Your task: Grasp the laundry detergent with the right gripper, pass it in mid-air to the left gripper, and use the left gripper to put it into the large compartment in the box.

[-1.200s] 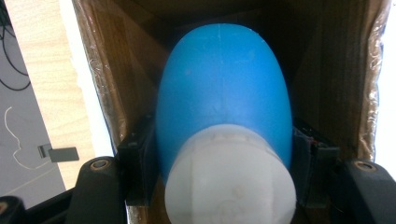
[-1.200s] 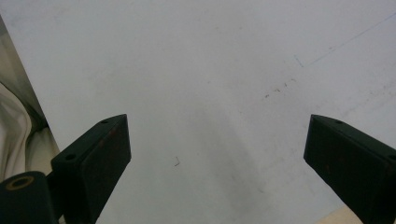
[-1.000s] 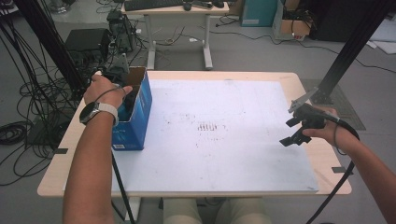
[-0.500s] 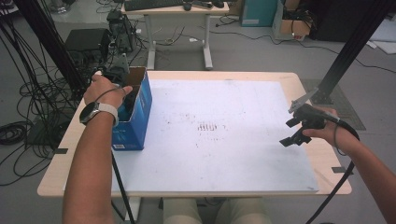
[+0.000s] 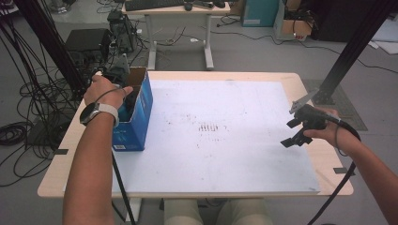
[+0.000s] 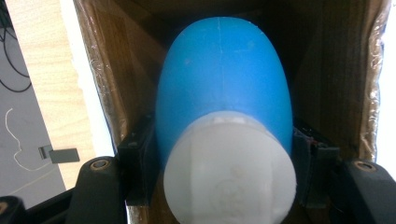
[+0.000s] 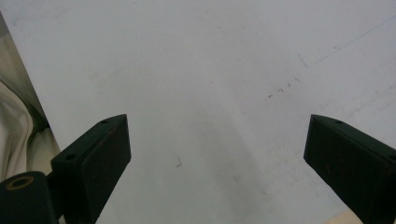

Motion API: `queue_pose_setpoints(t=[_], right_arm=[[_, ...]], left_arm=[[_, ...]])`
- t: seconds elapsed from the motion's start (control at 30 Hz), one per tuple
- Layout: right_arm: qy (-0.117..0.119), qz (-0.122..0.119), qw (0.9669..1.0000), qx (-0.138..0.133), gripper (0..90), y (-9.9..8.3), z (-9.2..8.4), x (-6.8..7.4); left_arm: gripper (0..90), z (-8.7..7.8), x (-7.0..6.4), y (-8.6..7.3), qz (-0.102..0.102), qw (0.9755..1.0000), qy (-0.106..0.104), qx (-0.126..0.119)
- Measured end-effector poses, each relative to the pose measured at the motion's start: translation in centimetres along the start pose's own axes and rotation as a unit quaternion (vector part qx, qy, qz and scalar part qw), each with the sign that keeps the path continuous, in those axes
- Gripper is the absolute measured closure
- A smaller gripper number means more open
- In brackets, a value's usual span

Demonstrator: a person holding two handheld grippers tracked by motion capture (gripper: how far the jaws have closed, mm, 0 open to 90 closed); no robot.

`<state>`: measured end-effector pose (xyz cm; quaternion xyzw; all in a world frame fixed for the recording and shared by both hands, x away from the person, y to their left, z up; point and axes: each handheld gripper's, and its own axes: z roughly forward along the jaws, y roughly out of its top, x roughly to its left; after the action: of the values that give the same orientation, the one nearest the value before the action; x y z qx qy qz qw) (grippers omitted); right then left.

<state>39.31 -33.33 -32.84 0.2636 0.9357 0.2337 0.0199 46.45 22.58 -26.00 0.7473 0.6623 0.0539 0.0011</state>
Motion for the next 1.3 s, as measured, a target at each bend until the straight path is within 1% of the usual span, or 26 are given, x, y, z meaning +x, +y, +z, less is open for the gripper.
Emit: queue_pose_setpoints(t=[0.27,0.4,0.43,0.53,0.63,0.7,0.73,0.77,0.8,0.87,0.93,0.97,1.07,1.13,1.2,1.23,1.3], right_arm=[[0.000,-0.002,1.0000,0.001,7.2,0.0,0.0,0.0],[0.000,-0.002,1.0000,0.001,7.2,0.0,0.0,0.0],[0.001,-0.002,1.0000,0.001,7.2,0.0,0.0,0.0],[0.001,-0.002,1.0000,0.002,7.2,0.0,0.1,0.1],[0.002,-0.002,1.0000,0.001,7.2,0.0,0.2,0.1],[0.002,-0.001,1.0000,0.003,7.2,0.0,0.1,0.1],[0.002,-0.001,1.0000,0.003,7.2,0.0,0.1,0.1],[0.002,-0.001,1.0000,0.004,7.2,0.0,0.1,0.2],[0.002,-0.001,1.0000,0.004,7.2,0.1,0.2,0.2],[0.003,-0.003,1.0000,0.005,7.2,0.1,0.2,0.2],[0.003,-0.004,1.0000,0.004,7.2,0.2,0.2,0.2],[0.003,-0.003,1.0000,0.006,7.2,0.2,0.2,0.2],[0.003,-0.006,1.0000,0.007,7.2,0.3,0.3,0.3],[0.004,-0.008,0.9999,0.006,7.2,0.5,0.4,0.3],[0.004,-0.008,0.9999,0.007,7.2,0.5,0.4,0.4],[0.004,-0.007,0.9999,0.008,7.2,0.6,0.4,0.4],[0.003,-0.008,0.9999,0.008,7.2,0.6,0.3,0.4]], left_arm=[[37.1,0.0,0.0,0.0,0.000,1.0000,0.000,-0.001],[36.8,0.0,0.1,0.0,-0.003,1.0000,-0.004,-0.001],[35.6,0.1,0.1,-0.1,-0.006,0.9999,-0.008,-0.002],[31.1,0.1,0.1,0.0,0.000,0.9999,-0.010,-0.003],[27.6,0.1,0.2,-0.1,-0.001,0.9998,-0.019,-0.004],[26.2,0.1,0.2,-0.1,0.002,0.9998,-0.019,-0.003],[26.1,0.1,0.2,-0.1,0.002,0.9998,-0.021,-0.004],[26.0,0.0,0.1,-0.2,-0.003,0.9997,-0.024,-0.007],[25.8,0.0,0.2,-0.2,0.000,0.9997,-0.024,-0.006],[24.2,-0.4,0.3,-0.3,0.001,0.9996,-0.024,-0.014],[23.3,-0.7,0.5,-0.4,-0.001,0.9992,-0.034,-0.021],[19.2,-1.0,0.6,-0.4,0.002,0.9991,-0.034,-0.025],[16.5,-1.8,0.8,-0.5,0.005,0.9988,-0.037,-0.032],[16.1,-2.3,0.9,-0.6,0.010,0.9983,-0.042,-0.040],[15.6,-2.7,1.0,-0.7,0.009,0.9975,-0.051,-0.049],[15.2,-3.0,1.0,-0.7,0.006,0.9972,-0.051,-0.054],[14.0,-3.6,1.0,-0.8,0.021,0.9964,-0.056,-0.059]])
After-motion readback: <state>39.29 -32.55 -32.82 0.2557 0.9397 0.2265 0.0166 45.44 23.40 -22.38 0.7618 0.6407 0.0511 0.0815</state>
